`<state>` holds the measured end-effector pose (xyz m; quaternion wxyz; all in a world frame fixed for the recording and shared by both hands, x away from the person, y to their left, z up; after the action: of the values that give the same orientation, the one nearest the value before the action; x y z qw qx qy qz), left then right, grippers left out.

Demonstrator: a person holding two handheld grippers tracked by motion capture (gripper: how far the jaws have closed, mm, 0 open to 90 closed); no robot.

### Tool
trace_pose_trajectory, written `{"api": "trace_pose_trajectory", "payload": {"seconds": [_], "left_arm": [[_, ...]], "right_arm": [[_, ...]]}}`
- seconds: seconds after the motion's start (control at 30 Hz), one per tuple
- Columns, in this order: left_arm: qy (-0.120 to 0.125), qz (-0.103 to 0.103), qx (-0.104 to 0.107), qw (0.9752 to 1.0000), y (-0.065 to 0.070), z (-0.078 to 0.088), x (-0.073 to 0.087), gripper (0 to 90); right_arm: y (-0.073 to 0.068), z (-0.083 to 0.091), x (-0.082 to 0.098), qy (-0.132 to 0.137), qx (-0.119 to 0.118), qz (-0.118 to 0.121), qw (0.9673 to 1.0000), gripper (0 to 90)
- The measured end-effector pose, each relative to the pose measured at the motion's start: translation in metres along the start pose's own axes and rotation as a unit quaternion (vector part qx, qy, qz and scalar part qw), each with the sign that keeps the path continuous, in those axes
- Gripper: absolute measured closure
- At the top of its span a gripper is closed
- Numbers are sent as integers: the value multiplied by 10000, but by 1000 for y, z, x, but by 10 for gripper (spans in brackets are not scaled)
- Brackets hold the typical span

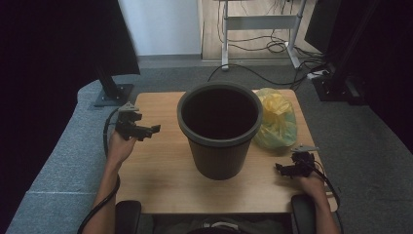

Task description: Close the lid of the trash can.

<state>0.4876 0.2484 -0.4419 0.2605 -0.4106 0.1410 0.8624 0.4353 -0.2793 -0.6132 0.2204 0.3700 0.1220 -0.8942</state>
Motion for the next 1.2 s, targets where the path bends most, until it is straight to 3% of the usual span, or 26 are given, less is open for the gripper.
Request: {"api": "trace_pose_trajectory", "payload": {"seconds": [0.73, 1.2], "left_arm": [[-176, 313, 56, 9993, -5, -28, 50, 0], [-346, 373, 118, 9986, -1, -51, 80, 0]], "right_arm": [[0, 0, 0, 0, -1, -6, 10000, 0], [0, 0, 0, 3, -1, -4, 10000, 0]]}}
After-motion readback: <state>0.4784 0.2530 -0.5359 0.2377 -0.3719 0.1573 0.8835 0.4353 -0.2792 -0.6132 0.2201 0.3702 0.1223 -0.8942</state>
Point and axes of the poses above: each handheld gripper's, and its own axes: z roughly backward along the jaws, x roughly out of its underside, y roughly to its right, the point moved 8 cm from there along -z, roughly forward along the jaws, and after that the axes turned 4 degrees about -x, right-handed, at the moved point
